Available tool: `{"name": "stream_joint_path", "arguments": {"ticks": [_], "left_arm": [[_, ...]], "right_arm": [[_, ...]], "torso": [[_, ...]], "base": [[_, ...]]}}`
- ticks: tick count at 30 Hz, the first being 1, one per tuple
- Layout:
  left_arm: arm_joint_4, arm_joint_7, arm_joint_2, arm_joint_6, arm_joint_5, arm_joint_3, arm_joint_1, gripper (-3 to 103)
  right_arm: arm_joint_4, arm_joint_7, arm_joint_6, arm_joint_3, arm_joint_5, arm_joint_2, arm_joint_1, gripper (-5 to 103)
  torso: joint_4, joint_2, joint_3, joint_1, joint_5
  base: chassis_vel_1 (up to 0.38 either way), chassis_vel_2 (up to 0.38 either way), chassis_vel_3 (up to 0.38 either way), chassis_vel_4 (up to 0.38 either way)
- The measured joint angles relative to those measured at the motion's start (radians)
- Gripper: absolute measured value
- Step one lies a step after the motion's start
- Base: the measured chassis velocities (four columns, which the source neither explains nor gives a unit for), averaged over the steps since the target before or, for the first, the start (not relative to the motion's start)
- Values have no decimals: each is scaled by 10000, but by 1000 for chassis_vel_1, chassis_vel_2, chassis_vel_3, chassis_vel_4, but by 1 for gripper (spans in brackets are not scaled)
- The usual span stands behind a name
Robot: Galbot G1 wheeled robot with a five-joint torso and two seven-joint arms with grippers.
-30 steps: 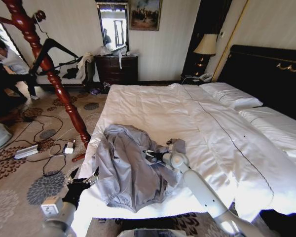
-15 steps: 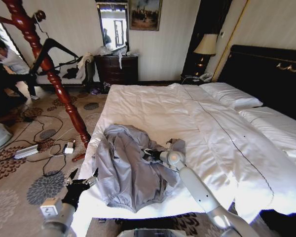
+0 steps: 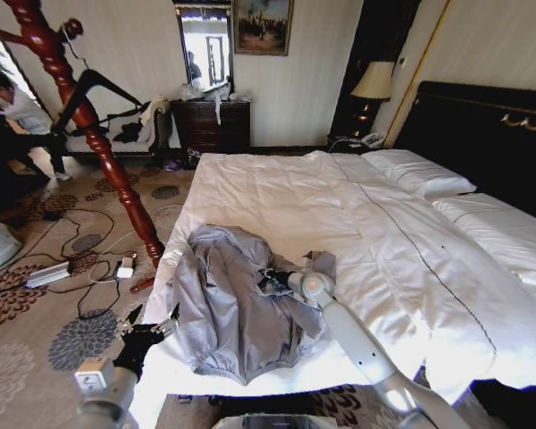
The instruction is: Pick up the clothes from the bed and hang them on the clothes hanger.
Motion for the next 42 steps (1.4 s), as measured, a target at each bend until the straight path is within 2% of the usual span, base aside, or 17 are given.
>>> {"name": "stream_joint_path", "arguments": {"ticks": [3,9,11,16,22,26,27,28,32,33,34,37,38,42], "left_arm": [[12,-1,-7,-9,47,21,-24,100],[28,0,3,-21,109,7,-63,100],[3,-36,91,-24,90,-34,-155,100],[-2,-152,349,-23,-26,-217,-373,100],[-3,-495,1106,161,-825,-696,-782,100],[-5,-829,2074,476,-1928,-1175,-1544,100],[-4,-1052,2460,667,-2501,-1347,-2070,100],[-4,-1052,2460,667,-2501,-1347,-2070,100],[-8,-1845,3724,1280,-4357,-1619,-4169,100],[-8,-1845,3724,1280,-4357,-1619,-4169,100],[11,-1976,4054,1371,-4762,-1570,-4595,100],[540,-2157,5027,1442,-5408,-932,-6053,100],[540,-2157,5027,1442,-5408,-932,-6053,100],[1323,-2330,5799,1523,-6338,176,-8603,100]], "right_arm": [[84,15,6,-40,-103,-35,-22,0],[403,93,198,-69,-412,-206,23,0],[723,98,509,-128,-1104,-455,137,0],[1071,27,926,-237,-1975,-902,444,0],[1231,-73,1254,-505,-2679,-1422,938,0],[1385,-96,1443,-780,-3159,-1681,1142,0],[1481,-114,1542,-921,-3382,-1811,1239,0],[1481,-114,1542,-921,-3382,-1811,1239,0],[1681,-366,2116,-1228,-4044,-2193,1539,0],[1681,-366,2116,-1228,-4044,-2193,1539,0],[1711,-463,2304,-1258,-4111,-2242,1583,0],[1725,-663,2959,-1293,-4476,-2336,1610,0],[1725,-663,2959,-1293,-4476,-2336,1610,0],[1678,-687,3302,-1143,-4926,-2377,1488,0]], "torso": [[0,0,0,-1,1],[1,0,0,-2,0],[0,0,0,-2,0],[0,0,0,-2,0],[1,0,0,-2,-2],[1,0,0,-1,-1],[3,-1,0,-1,0],[3,-1,0,-1,0],[-2,-1,1,0,-3],[-2,-1,1,0,-3],[-2,0,1,1,0],[3,0,0,1,-1],[3,0,0,1,-1],[-5,-1,1,2,1]], "base": [[0,0,0,0],[0,0,0,0],[0,0,0,0],[0,0,0,0],[0,0,0,0],[0,0,0,0],[0,0,0,0],[0,0,0,0],[0,0,0,0],[0,0,0,0],[0,0,0,0],[0,0,0,0],[0,0,0,0],[0,0,0,0]]}}
